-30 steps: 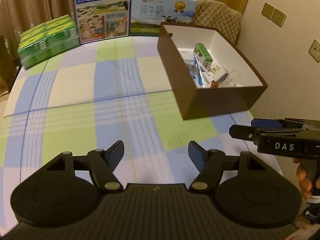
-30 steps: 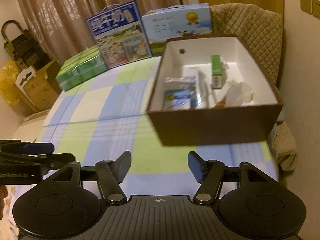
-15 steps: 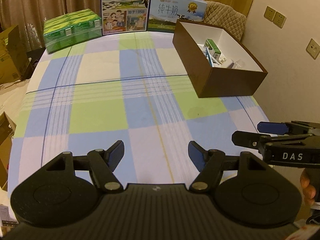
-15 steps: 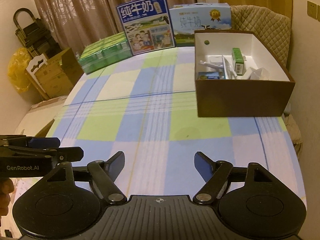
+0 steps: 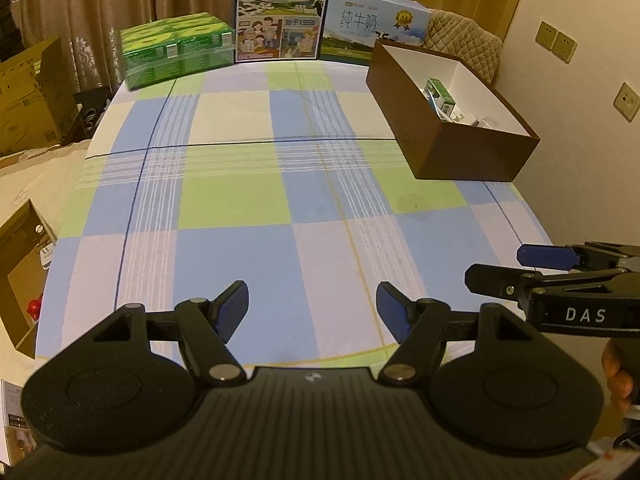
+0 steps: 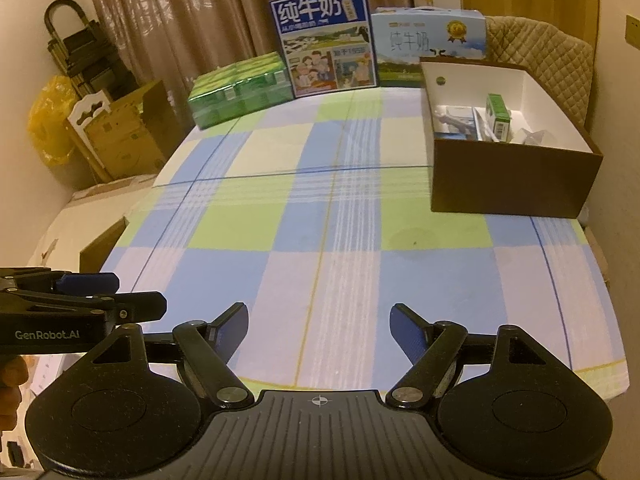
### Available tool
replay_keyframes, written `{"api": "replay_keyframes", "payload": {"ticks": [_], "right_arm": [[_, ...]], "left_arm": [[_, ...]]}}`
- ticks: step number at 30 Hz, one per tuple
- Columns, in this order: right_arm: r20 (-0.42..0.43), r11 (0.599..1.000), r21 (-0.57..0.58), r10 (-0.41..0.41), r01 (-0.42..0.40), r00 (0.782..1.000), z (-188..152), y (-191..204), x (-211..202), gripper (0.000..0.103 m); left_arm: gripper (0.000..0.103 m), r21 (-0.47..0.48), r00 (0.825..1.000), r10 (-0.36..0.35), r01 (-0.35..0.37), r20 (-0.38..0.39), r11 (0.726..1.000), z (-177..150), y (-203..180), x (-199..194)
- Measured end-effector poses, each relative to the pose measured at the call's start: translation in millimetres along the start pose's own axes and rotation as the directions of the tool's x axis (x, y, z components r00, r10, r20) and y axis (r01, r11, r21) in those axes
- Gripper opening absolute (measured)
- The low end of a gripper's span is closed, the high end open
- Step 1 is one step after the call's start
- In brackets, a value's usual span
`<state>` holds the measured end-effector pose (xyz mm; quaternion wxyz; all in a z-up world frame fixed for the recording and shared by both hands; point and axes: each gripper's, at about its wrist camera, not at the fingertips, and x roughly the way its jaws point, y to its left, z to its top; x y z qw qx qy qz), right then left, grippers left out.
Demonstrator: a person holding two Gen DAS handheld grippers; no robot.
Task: Organize rigid objects
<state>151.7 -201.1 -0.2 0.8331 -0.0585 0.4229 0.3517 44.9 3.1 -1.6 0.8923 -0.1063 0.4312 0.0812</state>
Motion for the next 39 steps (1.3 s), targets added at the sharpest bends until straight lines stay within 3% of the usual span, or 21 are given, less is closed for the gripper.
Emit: {"api": "replay_keyframes", "payload": {"ticks": [39], "right_arm": [[-0.012, 1.0, -0.016, 0.005, -0.006, 1.0, -12.7, 18.9, -0.9, 0.075]], "left_arm": [[0.067, -0.01, 1.0, 0.009, -0.009, 0.014, 1.0, -12.4, 5.0, -11.2]]}}
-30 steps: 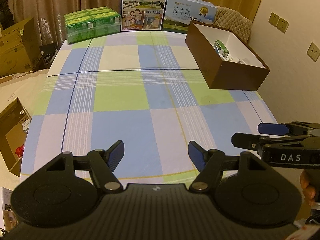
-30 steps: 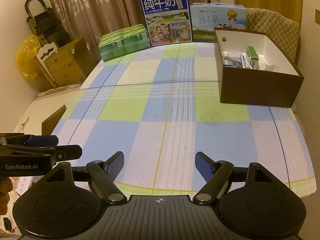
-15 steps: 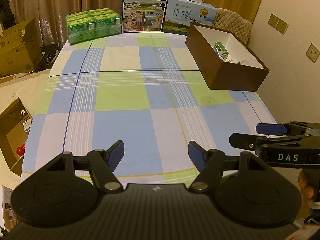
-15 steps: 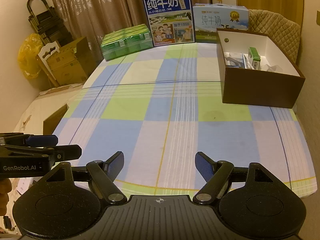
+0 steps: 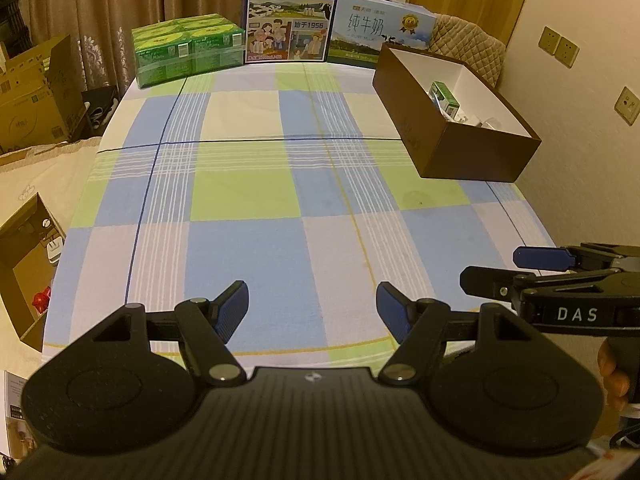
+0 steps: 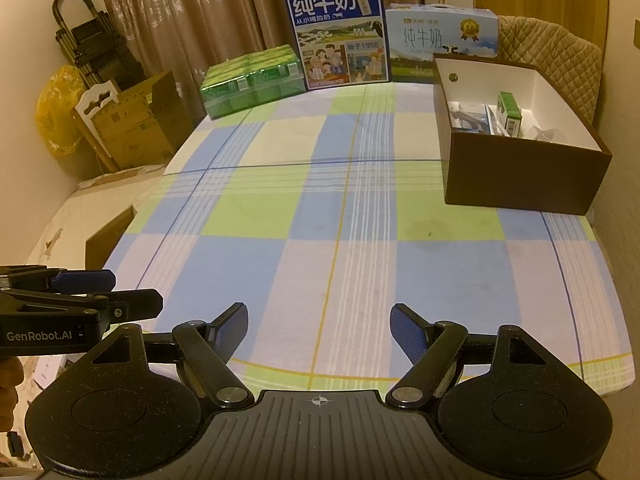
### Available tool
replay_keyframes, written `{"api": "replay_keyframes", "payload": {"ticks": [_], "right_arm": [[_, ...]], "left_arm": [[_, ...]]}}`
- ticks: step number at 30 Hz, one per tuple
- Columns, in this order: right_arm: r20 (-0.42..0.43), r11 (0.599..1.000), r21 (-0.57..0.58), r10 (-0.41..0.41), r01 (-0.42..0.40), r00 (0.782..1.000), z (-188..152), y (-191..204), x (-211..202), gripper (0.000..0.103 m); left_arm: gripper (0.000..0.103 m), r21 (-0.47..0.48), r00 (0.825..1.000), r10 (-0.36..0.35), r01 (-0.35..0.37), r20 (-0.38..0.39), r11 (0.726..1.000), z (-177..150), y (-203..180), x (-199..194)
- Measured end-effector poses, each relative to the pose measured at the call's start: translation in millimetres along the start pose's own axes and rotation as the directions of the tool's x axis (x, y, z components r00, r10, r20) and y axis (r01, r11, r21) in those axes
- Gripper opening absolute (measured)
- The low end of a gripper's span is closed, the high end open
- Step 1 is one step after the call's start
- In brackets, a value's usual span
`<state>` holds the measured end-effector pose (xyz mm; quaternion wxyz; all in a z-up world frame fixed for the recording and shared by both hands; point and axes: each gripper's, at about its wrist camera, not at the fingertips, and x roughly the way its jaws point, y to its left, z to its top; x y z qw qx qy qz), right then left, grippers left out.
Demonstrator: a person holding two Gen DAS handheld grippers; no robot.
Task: Organize rigid objects
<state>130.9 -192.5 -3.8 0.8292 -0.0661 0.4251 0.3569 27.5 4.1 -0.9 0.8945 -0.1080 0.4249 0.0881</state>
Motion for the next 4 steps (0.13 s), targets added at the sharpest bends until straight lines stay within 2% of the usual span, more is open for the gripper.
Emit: {"api": "replay_keyframes", "payload": {"ticks": [4], "right_arm": [[-0.005, 1.0, 0.003, -0.001, 0.001, 1.0, 2.5, -1.9, 1.3, 0.075]], "left_arm": [[0.067, 0.002, 1.0, -0.003, 0.003, -0.007, 1.0, 1.5, -1.8, 2.6]]}}
